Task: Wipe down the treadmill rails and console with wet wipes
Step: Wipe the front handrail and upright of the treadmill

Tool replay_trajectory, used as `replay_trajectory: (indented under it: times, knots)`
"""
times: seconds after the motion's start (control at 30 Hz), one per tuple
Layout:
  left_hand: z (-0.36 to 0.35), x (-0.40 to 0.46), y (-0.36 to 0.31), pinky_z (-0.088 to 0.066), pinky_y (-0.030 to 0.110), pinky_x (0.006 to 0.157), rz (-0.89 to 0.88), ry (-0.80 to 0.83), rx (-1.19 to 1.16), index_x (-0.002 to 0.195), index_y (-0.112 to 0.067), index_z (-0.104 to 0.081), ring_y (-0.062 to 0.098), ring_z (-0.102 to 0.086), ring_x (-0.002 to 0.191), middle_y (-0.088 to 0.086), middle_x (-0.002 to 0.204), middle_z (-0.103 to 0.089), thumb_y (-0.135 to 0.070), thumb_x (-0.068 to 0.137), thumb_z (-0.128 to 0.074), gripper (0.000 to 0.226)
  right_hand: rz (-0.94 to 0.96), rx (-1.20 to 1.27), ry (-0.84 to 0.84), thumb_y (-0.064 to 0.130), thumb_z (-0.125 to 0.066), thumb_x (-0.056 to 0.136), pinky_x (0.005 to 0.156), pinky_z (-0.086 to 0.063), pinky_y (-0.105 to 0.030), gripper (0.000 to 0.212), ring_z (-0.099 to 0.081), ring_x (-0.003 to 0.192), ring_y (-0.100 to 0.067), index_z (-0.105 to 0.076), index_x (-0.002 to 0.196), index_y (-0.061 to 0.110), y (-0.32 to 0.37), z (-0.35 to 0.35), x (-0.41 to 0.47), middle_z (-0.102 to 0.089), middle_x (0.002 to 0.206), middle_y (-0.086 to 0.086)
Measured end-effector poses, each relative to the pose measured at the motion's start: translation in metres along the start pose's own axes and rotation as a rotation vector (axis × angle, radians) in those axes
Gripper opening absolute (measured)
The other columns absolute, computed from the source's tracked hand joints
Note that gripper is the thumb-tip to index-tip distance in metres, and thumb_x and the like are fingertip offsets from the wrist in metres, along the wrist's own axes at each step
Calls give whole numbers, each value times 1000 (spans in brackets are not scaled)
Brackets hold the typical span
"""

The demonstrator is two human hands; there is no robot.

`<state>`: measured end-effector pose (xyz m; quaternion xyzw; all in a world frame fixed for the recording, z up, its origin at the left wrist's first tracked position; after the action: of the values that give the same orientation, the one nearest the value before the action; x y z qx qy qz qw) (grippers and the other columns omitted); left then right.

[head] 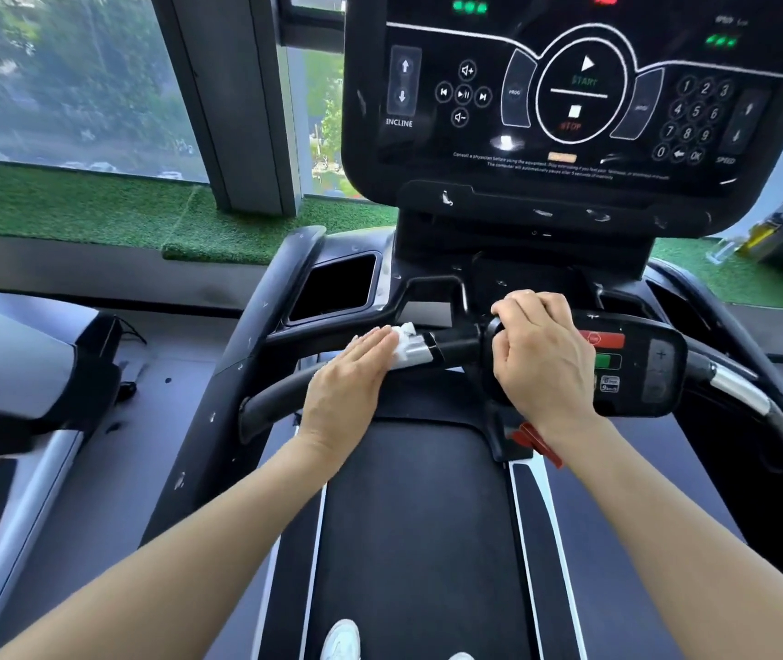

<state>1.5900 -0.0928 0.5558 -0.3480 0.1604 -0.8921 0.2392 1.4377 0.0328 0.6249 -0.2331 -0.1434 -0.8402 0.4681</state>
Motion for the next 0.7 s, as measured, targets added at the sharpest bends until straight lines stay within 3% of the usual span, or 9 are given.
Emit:
replay_trajectory:
  times: [0.1, 0.2, 0.37, 0.5, 0.7]
  knots:
    - [-8, 13, -16, -55, 36, 84, 12, -10, -20, 113, -12, -68, 23, -67, 101, 1, 113, -69, -12, 91, -54, 26, -5, 6, 3, 15, -36, 83, 52, -31, -20, 29, -50, 96, -19, -64, 91, 11, 1, -1, 1, -64, 98, 3]
    - [-27, 6, -42, -38, 30, 105, -122, -22, 6, 120, -6, -64, 22, -60, 115, 7, 123, -64, 10, 77, -66, 45, -19, 8, -14, 16, -34, 83, 53, -30, -21, 32, -50, 97, -20, -65, 92, 11, 4, -1, 0, -65, 97, 2]
    - [-11, -6, -9, -33, 22, 107, -202, 19, 101, 126, -9, -61, 17, -57, 120, 5, 132, -58, 8, 80, -37, 54, -12, 35, 3, 17, -35, 82, 53, -30, -21, 33, -50, 98, -22, -64, 94, 11, 2, 1, 0, -64, 100, 2]
    - [12, -36, 34, -22, 11, 111, -94, -43, 110, 122, -3, -62, 17, -52, 119, 8, 129, -58, 17, 71, -54, 56, -24, 22, -6, 13, -42, 81, 53, -32, -21, 26, -48, 98, -19, -65, 94, 11, 1, 1, -1, -64, 100, 3]
    - [-26, -10, -17, -32, 22, 111, -210, -95, 36, 122, -6, -63, 17, -55, 121, 8, 129, -60, 13, 83, -47, 47, -16, 14, 5, 14, -37, 82, 52, -32, -22, 29, -51, 97, -21, -65, 93, 11, 2, 0, 0, -64, 99, 3]
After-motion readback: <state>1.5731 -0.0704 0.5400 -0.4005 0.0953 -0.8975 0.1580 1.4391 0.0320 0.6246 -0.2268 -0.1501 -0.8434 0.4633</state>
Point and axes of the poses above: each hand's wrist, its own x-axis towards the middle knuckle, its own z-axis out of the back of the hand, y = z × x, the point moved 2 cm from there along x, towards the middle knuckle
